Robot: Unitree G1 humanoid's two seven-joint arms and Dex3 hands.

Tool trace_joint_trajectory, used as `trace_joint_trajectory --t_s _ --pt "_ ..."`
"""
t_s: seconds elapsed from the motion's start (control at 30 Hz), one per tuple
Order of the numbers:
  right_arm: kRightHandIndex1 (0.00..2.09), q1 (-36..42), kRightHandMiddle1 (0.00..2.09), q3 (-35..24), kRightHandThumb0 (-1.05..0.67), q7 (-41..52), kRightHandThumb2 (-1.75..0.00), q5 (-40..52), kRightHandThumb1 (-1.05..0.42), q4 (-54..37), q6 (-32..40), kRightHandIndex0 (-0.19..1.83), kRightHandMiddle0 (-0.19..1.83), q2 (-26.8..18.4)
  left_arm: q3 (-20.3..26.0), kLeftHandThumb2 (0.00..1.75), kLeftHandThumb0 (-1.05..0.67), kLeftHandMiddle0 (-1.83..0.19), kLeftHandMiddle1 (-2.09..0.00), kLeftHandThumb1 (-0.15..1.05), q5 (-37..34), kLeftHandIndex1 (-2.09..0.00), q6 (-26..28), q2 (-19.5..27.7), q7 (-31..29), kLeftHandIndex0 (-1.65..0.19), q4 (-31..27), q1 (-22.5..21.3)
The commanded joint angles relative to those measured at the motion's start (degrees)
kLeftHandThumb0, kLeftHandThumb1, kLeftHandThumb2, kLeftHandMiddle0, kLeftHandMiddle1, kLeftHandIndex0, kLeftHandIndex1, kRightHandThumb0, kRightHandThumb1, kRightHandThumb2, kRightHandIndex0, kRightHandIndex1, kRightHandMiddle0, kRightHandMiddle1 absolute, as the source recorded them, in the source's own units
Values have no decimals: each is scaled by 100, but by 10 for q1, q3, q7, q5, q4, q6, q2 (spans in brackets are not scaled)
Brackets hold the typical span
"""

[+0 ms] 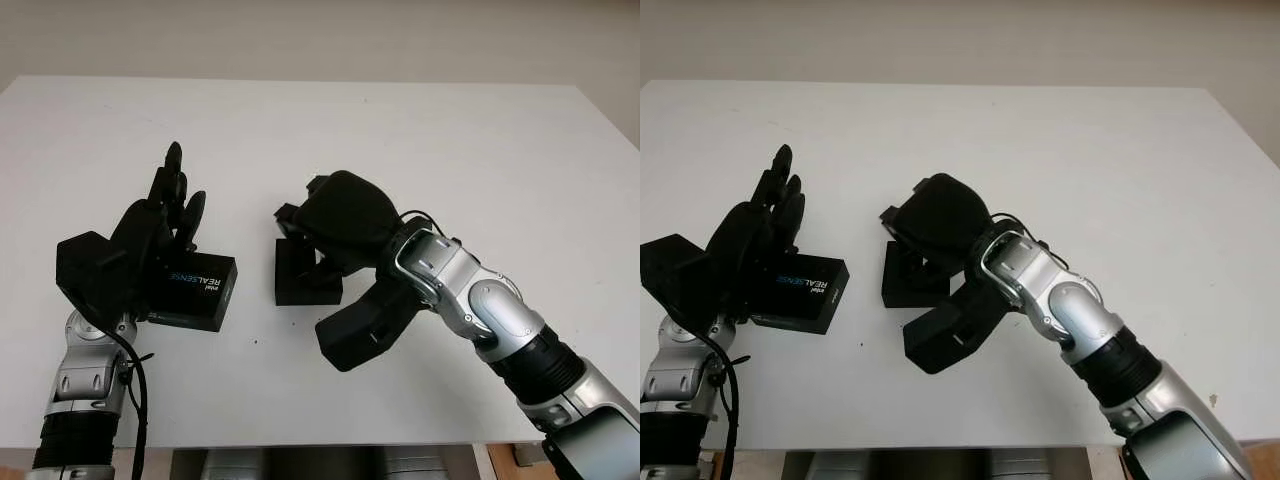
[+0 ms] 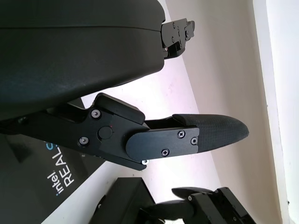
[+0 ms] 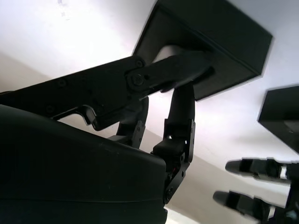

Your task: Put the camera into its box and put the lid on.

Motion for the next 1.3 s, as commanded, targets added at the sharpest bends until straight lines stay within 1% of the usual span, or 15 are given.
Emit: trace_joint_trajectory --t_s 0.0,0.1,0.17,0.27,0.6,0.7,0.77,0.8,0.83,0.9,1.0,1.07,1.13,1.2,1.27 --pt "102 5 125 -15 -48 -3 -5 14 -92 -12 3 45 62 1 -2 53 -88 19 0 105 -2 0 1 -2 2 19 -14 -7" --pt "104 4 127 -19 -51 -4 -5 13 -92 -12 3 46 62 -1 -2 53 -88 19 0 105 -3 0 -4 -3 1 19 -11 -8" --pt "114 7 130 -20 -53 -13 -5 11 -91 -11 3 46 62 -1 -2 54 -87 19 0 105 -3 0 -7 -3 1 19 -10 -8" --pt "119 10 131 -21 -53 -21 -5 10 -90 -7 4 45 62 0 -4 54 -88 19 0 105 0 0 -5 -1 1 19 -11 -6" --pt "118 12 127 -18 -48 -41 -5 3 -89 16 12 46 62 6 -2 52 -89 19 0 105 -3 0 -2 -1 2 19 -10 -4" --pt "120 10 126 -16 -52 -39 -6 -4 -91 17 16 42 63 3 -3 52 -89 19 0 105 -2 0 0 -1 4 19 -11 -4" --pt "116 9 130 -13 -59 -39 -6 -18 -94 12 15 35 53 -4 -3 52 -89 19 0 105 -3 0 3 -2 4 19 -14 -3" --pt "110 10 126 -13 -66 -35 -6 -25 -94 7 16 28 43 -6 -3 52 -88 19 0 105 -2 0 2 -1 4 19 -14 -3" --pt "98 11 118 -13 -75 -32 -6 -31 -94 3 17 24 32 -7 -3 52 -88 19 0 105 -2 0 2 -1 4 19 -14 -2" --pt "87 12 112 -16 -81 -15 -5 -33 -94 -8 22 21 24 -7 -3 52 -89 19 0 105 -1 0 1 -1 5 19 -14 -2" --pt "58 5 90 -30 -86 36 -5 -14 -92 -36 33 21 15 -5 -2 52 -88 19 0 105 -4 0 0 -2 2 19 -12 -3" --pt "44 0 62 -41 -87 63 -5 3 -93 -53 38 23 17 -4 -2 52 -89 19 0 105 -4 0 3 -2 5 19 -12 -3" --pt "34 -3 42 -48 -88 79 -5 4 -93 -66 44 26 21 -4 -3 52 -89 19 0 105 0 0 1 -1 6 19 -12 -3" --pt "27 -5 30 -53 -89 93 -5 3 -93 -77 51 29 25 -4 -3 52 -89 19 0 105 0 0 0 0 5 19 -12 -2" --pt "23 -4 24 -59 -88 103 -5 6 -91 -85 54 30 26 -3 -3 53 -88 19 0 105 0 0 -3 0 4 19 -13 -1"
